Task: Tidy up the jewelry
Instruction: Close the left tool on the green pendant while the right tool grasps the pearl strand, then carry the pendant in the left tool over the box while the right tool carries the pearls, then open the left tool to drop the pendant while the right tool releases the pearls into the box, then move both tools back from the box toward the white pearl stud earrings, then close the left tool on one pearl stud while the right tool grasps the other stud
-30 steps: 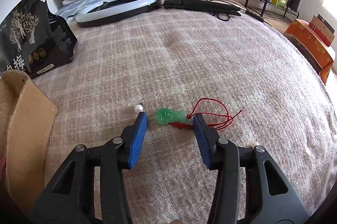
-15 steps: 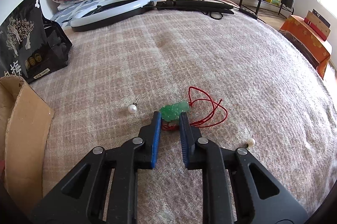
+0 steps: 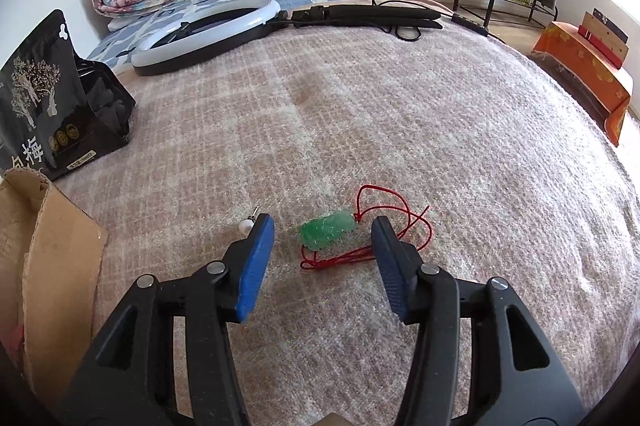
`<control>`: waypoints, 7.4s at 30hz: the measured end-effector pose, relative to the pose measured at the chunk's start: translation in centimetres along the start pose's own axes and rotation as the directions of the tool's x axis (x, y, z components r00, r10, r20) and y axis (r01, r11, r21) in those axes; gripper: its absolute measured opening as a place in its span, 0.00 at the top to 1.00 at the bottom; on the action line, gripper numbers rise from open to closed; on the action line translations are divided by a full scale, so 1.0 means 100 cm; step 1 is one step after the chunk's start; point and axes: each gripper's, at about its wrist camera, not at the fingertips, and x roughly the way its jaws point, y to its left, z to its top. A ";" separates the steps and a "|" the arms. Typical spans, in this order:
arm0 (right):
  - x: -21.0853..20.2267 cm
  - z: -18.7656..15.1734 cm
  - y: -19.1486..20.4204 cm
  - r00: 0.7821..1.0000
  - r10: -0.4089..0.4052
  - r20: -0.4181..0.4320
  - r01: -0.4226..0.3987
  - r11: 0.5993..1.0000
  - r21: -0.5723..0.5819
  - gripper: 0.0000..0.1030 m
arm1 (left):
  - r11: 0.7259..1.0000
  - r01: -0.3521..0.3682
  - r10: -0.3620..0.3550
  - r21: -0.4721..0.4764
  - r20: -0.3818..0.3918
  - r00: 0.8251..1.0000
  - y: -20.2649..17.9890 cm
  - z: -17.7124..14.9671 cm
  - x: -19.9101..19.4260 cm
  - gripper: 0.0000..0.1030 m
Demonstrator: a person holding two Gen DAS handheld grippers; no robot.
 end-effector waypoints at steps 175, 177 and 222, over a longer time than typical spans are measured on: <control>-0.079 0.161 -0.012 0.918 -0.189 0.349 0.123 0.972 0.201 0.03 | 0.973 -0.050 0.095 -0.223 0.193 0.977 0.126 -0.066 -0.241 0.40; -0.077 0.156 -0.019 0.923 -0.194 0.332 0.135 0.972 0.193 0.03 | 0.977 -0.034 0.076 -0.208 0.198 0.977 0.119 -0.064 -0.236 0.40; 0.038 0.119 -0.040 0.973 -0.033 0.229 0.066 0.988 -0.138 0.72 | 0.988 0.064 -0.057 -0.143 0.055 0.997 0.054 -0.010 -0.012 0.74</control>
